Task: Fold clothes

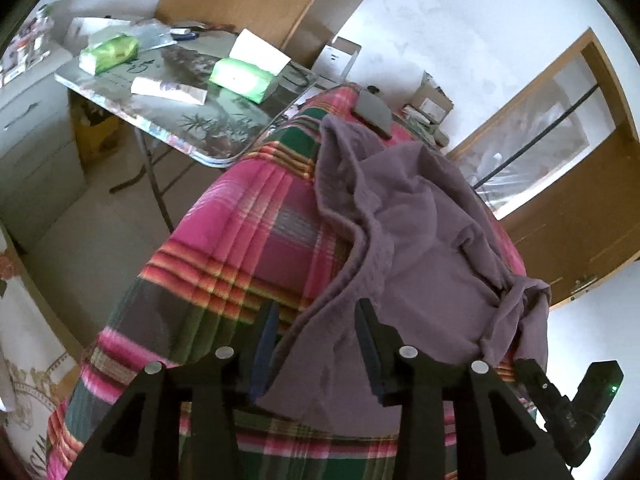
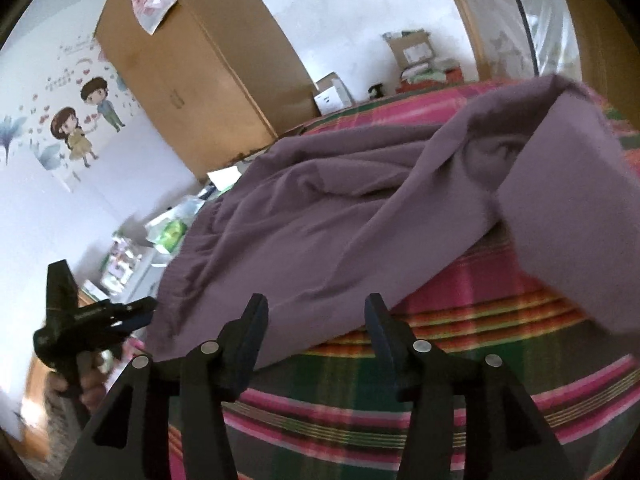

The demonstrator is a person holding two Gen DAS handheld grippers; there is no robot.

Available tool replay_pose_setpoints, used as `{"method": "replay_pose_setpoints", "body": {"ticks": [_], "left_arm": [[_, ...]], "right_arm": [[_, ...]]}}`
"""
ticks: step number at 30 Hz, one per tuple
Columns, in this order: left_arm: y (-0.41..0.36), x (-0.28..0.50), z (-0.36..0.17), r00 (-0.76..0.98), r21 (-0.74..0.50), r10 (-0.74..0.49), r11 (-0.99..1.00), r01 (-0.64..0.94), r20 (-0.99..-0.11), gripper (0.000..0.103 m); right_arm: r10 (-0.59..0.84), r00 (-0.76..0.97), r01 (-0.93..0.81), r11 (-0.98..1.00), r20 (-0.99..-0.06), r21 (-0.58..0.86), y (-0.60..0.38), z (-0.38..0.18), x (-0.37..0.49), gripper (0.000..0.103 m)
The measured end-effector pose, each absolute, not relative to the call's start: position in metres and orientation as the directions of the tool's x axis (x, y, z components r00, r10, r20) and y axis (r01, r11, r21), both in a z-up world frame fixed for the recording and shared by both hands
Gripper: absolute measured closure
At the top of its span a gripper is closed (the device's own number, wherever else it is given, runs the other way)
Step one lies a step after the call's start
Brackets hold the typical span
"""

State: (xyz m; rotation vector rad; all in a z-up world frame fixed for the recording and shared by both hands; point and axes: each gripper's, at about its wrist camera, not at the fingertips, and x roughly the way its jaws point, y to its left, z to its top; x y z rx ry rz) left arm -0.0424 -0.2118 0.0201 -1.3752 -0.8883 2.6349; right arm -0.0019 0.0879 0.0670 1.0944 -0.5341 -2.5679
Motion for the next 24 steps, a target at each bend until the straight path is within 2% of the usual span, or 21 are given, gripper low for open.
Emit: {"method": "replay_pose_setpoints", "body": {"ticks": [6,8,15,24], "left_arm": [[-0.199,-0.047,0.015,-0.566,-0.457,0.285,-0.87,0.187,-0.773,0.061],[-0.198,-0.047,0.012,-0.564,-0.451,0.279,-0.872,0.19,-0.777,0.061],[-0.198,-0.048,0.005,-0.553,-0.451,0.28,-0.87,0.199,-0.785,0.061],[-0.193,-0.048,0.006,-0.545,-0.409,0.259,-0.896,0.171,-0.797,0.061]], "right_arm": [[-0.251,-0.737,0.012,-0.933,-0.628,0.359,0.087,0.073,-0.016,0.05],[-0.253,-0.734,-0.022,-0.919,-0.63,0.395,0.095,0.075,-0.028,0.05],[-0.22,-0.699,-0.093,-0.916,-0.681,0.39,0.092,0.067,-0.061,0.05],[-0.135,-0.655,-0.189,-0.923,-0.744,0.334,0.088,0.053,-0.087,0.05]]}}
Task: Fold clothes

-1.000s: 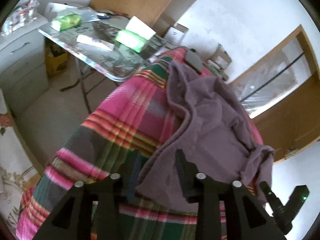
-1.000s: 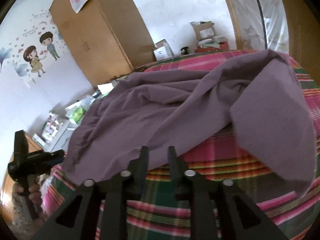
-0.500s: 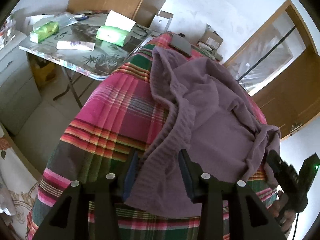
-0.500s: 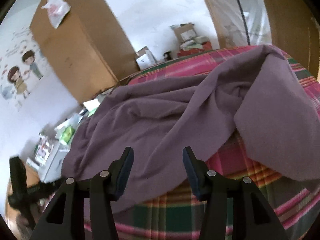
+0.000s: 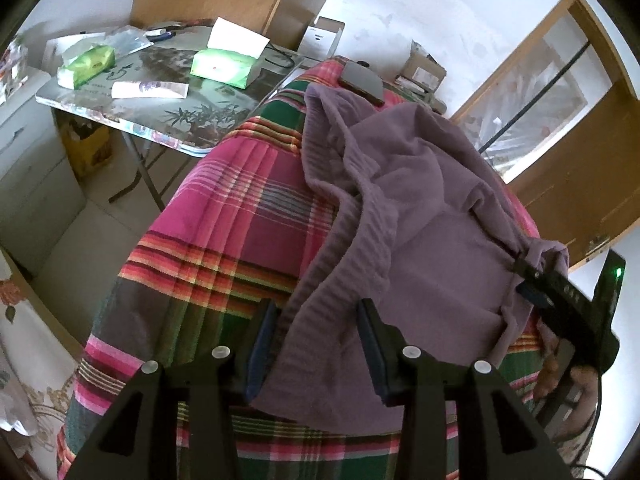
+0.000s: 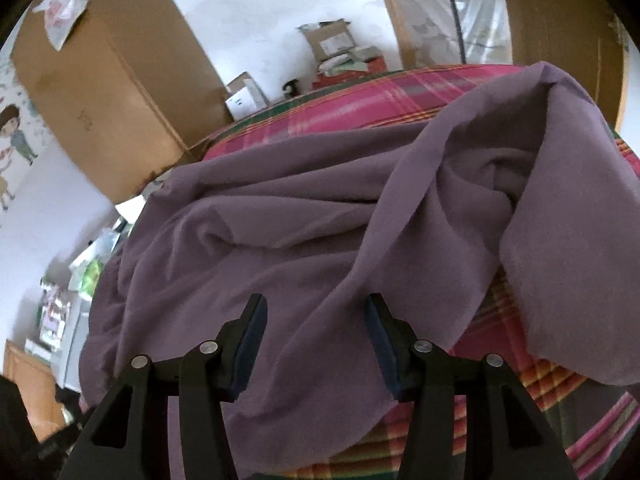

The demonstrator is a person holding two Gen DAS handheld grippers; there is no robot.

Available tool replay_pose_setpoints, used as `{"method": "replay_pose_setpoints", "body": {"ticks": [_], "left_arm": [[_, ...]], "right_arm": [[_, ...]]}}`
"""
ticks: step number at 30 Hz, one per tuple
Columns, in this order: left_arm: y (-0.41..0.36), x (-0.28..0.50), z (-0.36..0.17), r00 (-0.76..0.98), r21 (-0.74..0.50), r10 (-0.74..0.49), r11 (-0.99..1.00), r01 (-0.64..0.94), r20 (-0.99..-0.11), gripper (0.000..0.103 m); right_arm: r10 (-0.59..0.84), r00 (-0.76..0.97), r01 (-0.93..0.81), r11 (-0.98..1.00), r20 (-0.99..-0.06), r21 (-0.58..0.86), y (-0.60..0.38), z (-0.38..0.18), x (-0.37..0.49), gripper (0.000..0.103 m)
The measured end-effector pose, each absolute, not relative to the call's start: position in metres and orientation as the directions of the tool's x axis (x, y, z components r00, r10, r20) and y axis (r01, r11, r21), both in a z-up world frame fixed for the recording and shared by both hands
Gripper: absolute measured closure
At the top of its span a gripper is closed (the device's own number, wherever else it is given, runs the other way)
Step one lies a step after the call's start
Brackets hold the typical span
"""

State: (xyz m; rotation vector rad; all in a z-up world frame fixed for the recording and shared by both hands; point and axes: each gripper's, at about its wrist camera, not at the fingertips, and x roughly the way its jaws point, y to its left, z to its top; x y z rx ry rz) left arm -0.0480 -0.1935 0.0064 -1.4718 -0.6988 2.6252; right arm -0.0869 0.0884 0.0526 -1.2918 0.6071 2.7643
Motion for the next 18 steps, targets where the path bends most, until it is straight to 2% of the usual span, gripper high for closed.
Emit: {"method": "replay_pose_setpoints", "body": {"ticks": [3,5,7,9,12,18], "left_arm": [[-0.191,-0.048,0.007,-0.541,-0.393,0.25,-0.905,0.165,-0.803,0.061],[-0.191,-0.048,0.007,-0.539,-0.388,0.248,-0.907,0.163,-0.805,0.061],[-0.191,-0.049,0.007,-0.539,-0.391,0.249,-0.905,0.165,-0.804,0.061],[-0.192,-0.048,0.007,-0.539,-0.396,0.253,-0.903,0.166,-0.803,0.061],[-0.194,-0.048,0.007,-0.54,-0.401,0.255,-0.9,0.17,-0.802,0.061],[-0.199,-0.047,0.006,-0.541,-0.407,0.247,-0.892,0.198,-0.804,0.072]], "right_arm": [[-0.086,-0.647,-0.234,-0.923,-0.757,0.305,0.09,0.054,-0.089,0.053],[-0.068,-0.641,-0.248,-0.924,-0.765,0.29,0.093,0.055,-0.09,0.062],[-0.044,-0.639,-0.255,-0.93,-0.768,0.265,0.094,0.055,-0.088,0.082],[-0.037,-0.637,-0.258,-0.931,-0.77,0.257,0.097,0.054,-0.085,0.094],[-0.042,-0.646,-0.262,-0.926,-0.762,0.273,0.102,0.056,-0.076,0.097],[-0.054,-0.687,-0.253,-0.917,-0.725,0.307,0.114,0.069,-0.047,0.1]]}}
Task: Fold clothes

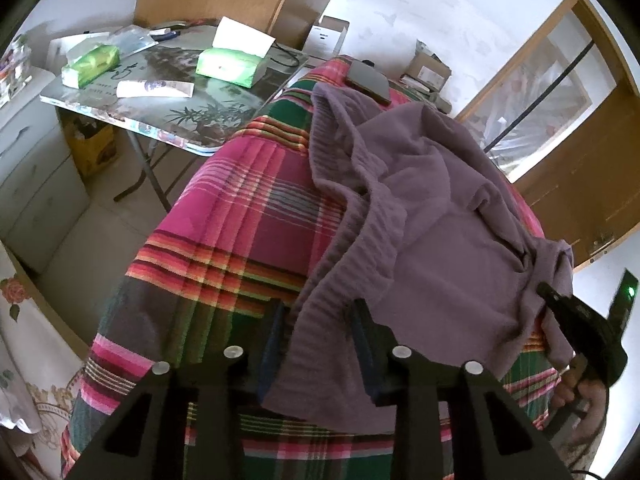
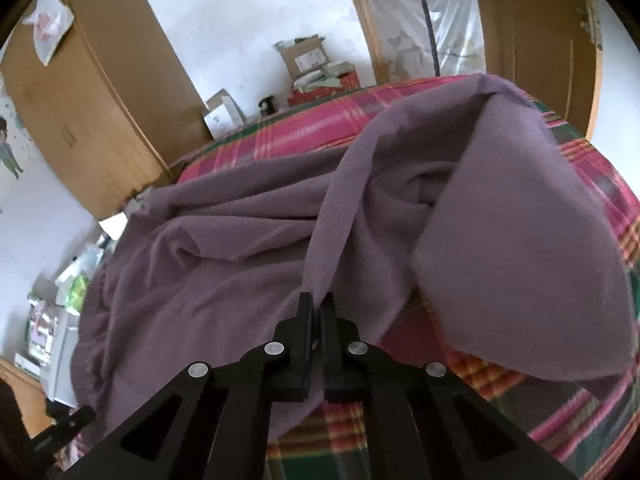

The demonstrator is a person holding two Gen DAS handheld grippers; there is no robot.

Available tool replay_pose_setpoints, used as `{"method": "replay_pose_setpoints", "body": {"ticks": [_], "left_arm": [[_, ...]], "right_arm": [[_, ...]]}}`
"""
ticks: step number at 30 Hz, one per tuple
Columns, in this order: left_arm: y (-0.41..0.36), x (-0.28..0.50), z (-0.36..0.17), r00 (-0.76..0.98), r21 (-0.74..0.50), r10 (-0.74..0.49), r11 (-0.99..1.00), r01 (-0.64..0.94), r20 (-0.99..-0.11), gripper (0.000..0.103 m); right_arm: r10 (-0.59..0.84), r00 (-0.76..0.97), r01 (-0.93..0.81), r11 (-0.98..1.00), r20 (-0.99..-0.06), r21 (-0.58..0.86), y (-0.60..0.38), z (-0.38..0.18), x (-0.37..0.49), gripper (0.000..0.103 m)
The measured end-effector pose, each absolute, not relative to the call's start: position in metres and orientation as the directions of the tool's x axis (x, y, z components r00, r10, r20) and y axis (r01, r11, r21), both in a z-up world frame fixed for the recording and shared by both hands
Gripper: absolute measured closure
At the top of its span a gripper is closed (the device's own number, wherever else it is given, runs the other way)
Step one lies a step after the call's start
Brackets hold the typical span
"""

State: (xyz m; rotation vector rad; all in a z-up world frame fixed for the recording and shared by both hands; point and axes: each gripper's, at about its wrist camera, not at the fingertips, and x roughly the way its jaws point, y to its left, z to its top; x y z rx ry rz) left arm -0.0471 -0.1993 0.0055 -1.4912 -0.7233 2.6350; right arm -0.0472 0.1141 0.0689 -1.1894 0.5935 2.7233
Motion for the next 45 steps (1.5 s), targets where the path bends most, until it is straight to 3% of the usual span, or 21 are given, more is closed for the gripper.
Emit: {"method": "replay_pose_setpoints", "body": {"ticks": [17,25,35,38,40,45], "left_arm": [[-0.227,-0.036,-0.002,-0.554,-0.547,0.342,-0.797,0.257,-0.759,0.088],[-0.24,-0.025,-0.007,-0.566,-0.638,0.406,-0.71,0.298,-0.717,0.088],[-0.236,-0.005,-0.006,-0.527,-0.66,0.459,-0.691,0.295,-0.716,0.066],[-0.235,-0.003,-0.008,-0.527,-0.676,0.471,-0.668,0.31,-0.708,0.064],[-0.235,-0.004,-0.008,-0.53,-0.683,0.472,-0.653,0.327,-0.705,0.064],[-0.234,-0.006,-0.009,-0.545,-0.685,0.456,-0.639,0.35,-0.704,0.065]], "right_arm": [[-0.103,-0.719,-0.263,-0.875,-0.688,0.407,0.144,0.061,0.042,0.1],[-0.132,-0.715,-0.24,-0.876,-0.686,0.418,0.144,0.051,0.043,0.1],[-0.185,-0.715,-0.208,-0.865,-0.675,0.457,0.147,0.045,0.039,0.096],[-0.209,-0.709,-0.209,-0.85,-0.674,0.483,0.149,0.042,0.034,0.086],[-0.218,-0.704,-0.209,-0.846,-0.676,0.491,0.151,0.042,0.029,0.073],[-0.201,-0.701,-0.219,-0.852,-0.684,0.475,0.156,0.042,0.015,0.072]]}}
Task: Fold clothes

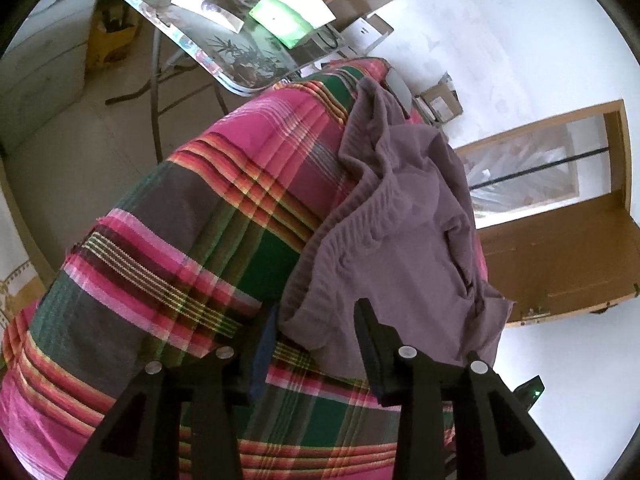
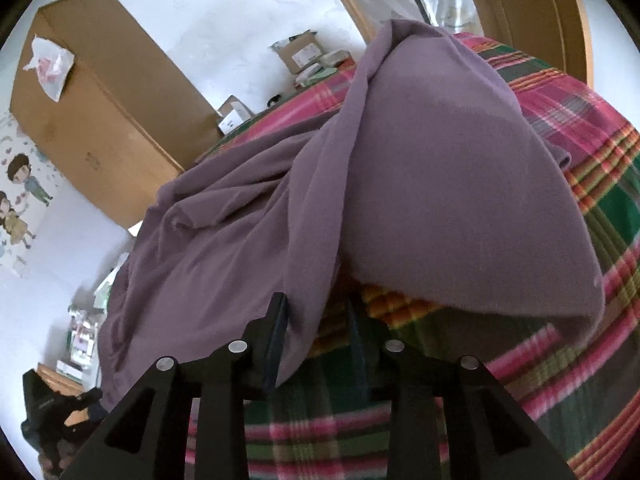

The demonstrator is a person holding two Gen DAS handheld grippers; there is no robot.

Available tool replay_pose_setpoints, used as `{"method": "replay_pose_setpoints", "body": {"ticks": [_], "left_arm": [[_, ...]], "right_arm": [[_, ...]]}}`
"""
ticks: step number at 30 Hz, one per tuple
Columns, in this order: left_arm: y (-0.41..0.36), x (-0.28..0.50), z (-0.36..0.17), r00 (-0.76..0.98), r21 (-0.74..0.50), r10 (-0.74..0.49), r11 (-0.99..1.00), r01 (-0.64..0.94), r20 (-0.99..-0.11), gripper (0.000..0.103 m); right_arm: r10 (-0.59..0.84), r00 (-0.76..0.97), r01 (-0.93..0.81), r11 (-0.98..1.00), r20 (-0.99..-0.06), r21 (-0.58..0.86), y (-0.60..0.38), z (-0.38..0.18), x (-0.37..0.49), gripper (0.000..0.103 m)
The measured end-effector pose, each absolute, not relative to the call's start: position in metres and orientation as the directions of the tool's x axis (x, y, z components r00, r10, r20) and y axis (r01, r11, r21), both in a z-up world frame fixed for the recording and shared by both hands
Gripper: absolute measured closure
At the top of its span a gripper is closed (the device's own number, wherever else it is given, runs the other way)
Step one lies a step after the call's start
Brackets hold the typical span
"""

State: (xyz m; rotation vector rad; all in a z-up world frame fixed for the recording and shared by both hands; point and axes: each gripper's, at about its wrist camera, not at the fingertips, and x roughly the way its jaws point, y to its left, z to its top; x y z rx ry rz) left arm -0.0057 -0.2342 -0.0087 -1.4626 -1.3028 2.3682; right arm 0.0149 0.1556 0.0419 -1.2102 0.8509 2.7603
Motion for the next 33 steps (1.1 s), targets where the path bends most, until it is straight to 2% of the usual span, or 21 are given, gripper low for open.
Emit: {"method": "replay_pose_setpoints", "body": {"ticks": [2,5,8,10,13,26,33], "left_arm": [[-0.234,-0.007,-0.011,-0.544,-0.681,0.446,-0.632,0.37,-0.71,0.079],[-0.236,-0.007,-0.016,-0.552,-0.695,0.45,-0.603,0.392,-0.702,0.086],[-0.238,-0.007,-0.016,-0.553,-0.691,0.444,-0.604,0.397,-0.705,0.09],[-0.24,-0.006,-0.015,-0.56,-0.695,0.443,-0.601,0.394,-0.7,0.091],[-0.242,-0.003,-0.012,-0.581,-0.711,0.444,-0.584,0.39,-0.683,0.092],[-0.252,0.009,0.0,-0.639,-0.746,0.433,-0.556,0.366,-0.636,0.093],[-0.255,0.015,0.001,-0.649,-0.749,0.428,-0.558,0.358,-0.629,0.093]], "right_arm": [[-0.198,-0.692,-0.233,-0.849,-0.694,0.474,0.158,0.041,0.009,0.072],[-0.18,-0.691,-0.259,-0.842,-0.7,0.472,0.162,0.039,0.004,0.072],[-0.164,-0.694,-0.263,-0.849,-0.701,0.458,0.161,0.039,0.002,0.083],[-0.169,-0.695,-0.239,-0.862,-0.699,0.446,0.157,0.04,0.0,0.095],[-0.174,-0.706,-0.218,-0.869,-0.686,0.445,0.155,0.043,0.001,0.098],[-0.208,-0.774,-0.153,-0.855,-0.598,0.495,0.149,0.078,0.047,0.098],[-0.204,-0.786,-0.133,-0.866,-0.584,0.481,0.142,0.086,0.069,0.099]]}}
